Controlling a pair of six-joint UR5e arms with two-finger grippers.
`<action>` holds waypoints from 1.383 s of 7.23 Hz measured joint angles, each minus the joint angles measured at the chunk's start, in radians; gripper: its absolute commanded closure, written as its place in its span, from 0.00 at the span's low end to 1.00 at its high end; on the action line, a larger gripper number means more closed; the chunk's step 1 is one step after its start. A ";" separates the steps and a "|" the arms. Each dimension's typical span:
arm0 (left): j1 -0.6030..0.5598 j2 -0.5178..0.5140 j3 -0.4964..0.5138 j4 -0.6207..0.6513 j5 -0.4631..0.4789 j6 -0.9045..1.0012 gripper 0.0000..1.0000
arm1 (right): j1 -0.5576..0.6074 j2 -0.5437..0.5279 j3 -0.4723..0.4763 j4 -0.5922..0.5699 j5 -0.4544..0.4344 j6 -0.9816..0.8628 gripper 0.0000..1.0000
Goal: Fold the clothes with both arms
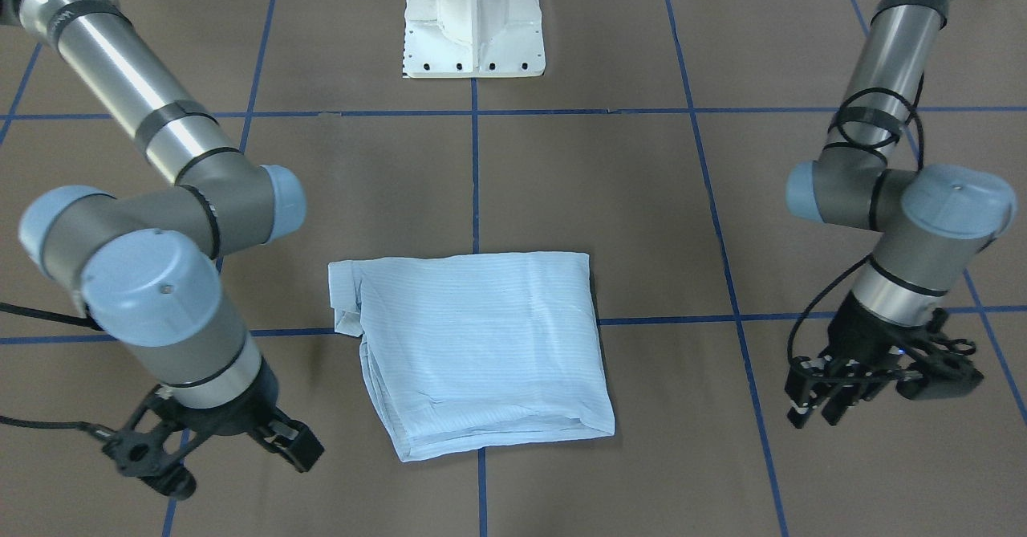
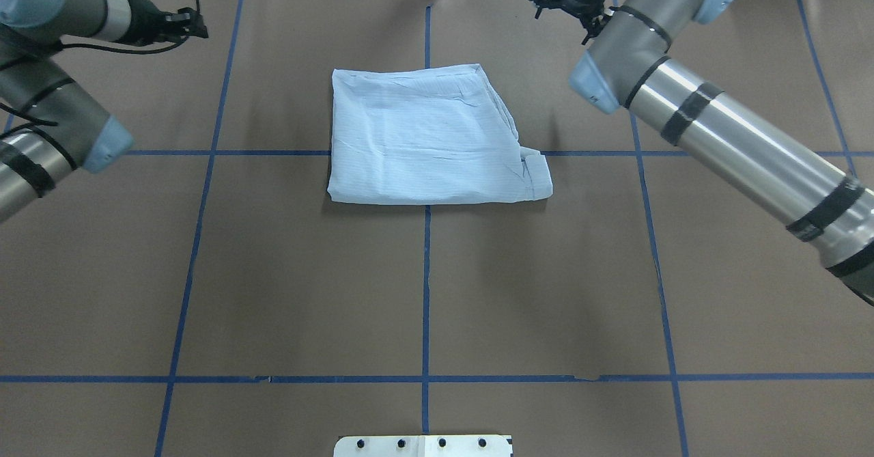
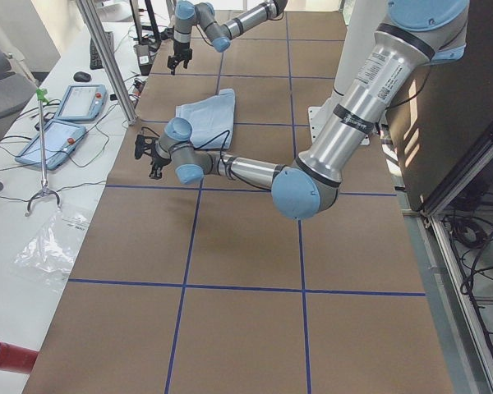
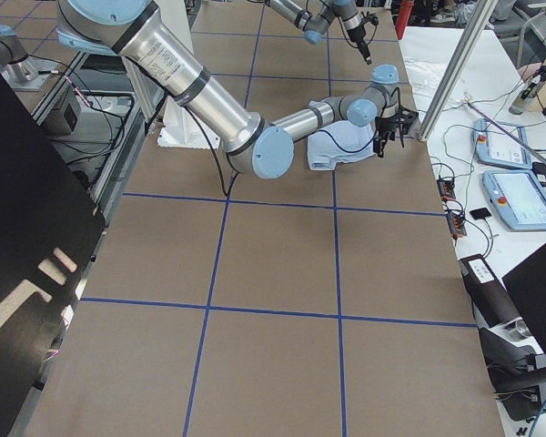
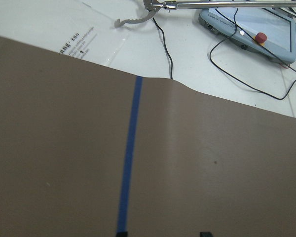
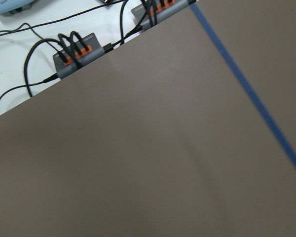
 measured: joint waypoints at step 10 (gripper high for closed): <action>-0.439 0.312 -0.477 0.705 -0.345 1.005 0.00 | 0.473 -0.499 0.270 -0.272 0.255 -1.172 0.00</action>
